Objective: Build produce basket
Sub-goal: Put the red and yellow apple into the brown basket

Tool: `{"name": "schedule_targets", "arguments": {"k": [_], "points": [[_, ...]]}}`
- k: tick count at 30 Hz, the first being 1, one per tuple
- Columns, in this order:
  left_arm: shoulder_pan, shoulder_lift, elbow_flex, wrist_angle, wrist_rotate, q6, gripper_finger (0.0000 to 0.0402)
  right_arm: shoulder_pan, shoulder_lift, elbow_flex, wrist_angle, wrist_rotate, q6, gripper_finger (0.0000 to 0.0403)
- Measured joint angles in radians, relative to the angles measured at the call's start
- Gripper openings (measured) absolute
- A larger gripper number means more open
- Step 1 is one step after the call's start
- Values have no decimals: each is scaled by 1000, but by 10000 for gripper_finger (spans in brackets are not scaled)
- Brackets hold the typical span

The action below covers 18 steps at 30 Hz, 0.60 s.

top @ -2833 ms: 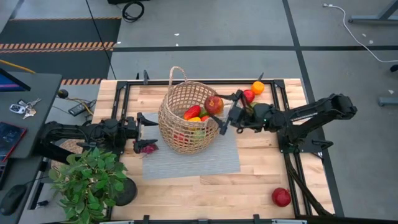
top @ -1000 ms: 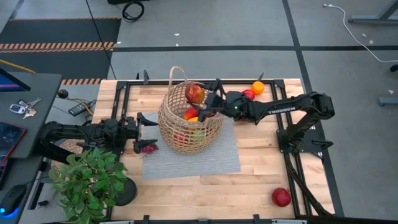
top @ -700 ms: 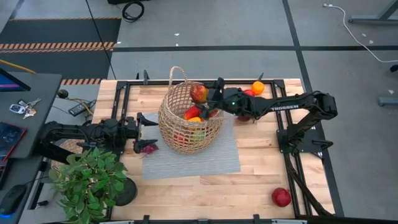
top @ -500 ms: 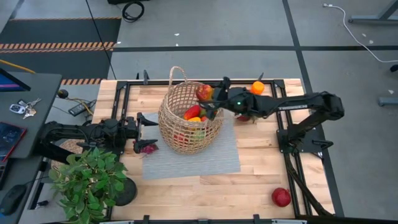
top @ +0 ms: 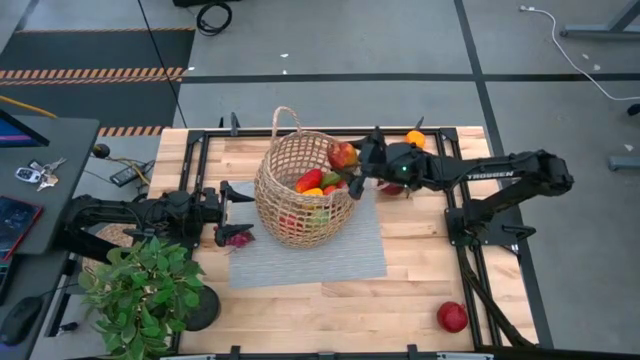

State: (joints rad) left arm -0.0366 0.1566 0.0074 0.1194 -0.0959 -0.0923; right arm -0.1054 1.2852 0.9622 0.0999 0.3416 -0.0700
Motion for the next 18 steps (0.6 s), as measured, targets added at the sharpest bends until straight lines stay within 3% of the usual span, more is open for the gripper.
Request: {"name": "schedule_targets", "arguments": {"k": [10, 18], "points": [[0, 0, 0, 0, 0, 0, 386, -58, 64, -8, 49, -179, 25, 364], [0, 0, 0, 0, 0, 0, 386, -58, 54, -7, 56, -207, 27, 364]]}}
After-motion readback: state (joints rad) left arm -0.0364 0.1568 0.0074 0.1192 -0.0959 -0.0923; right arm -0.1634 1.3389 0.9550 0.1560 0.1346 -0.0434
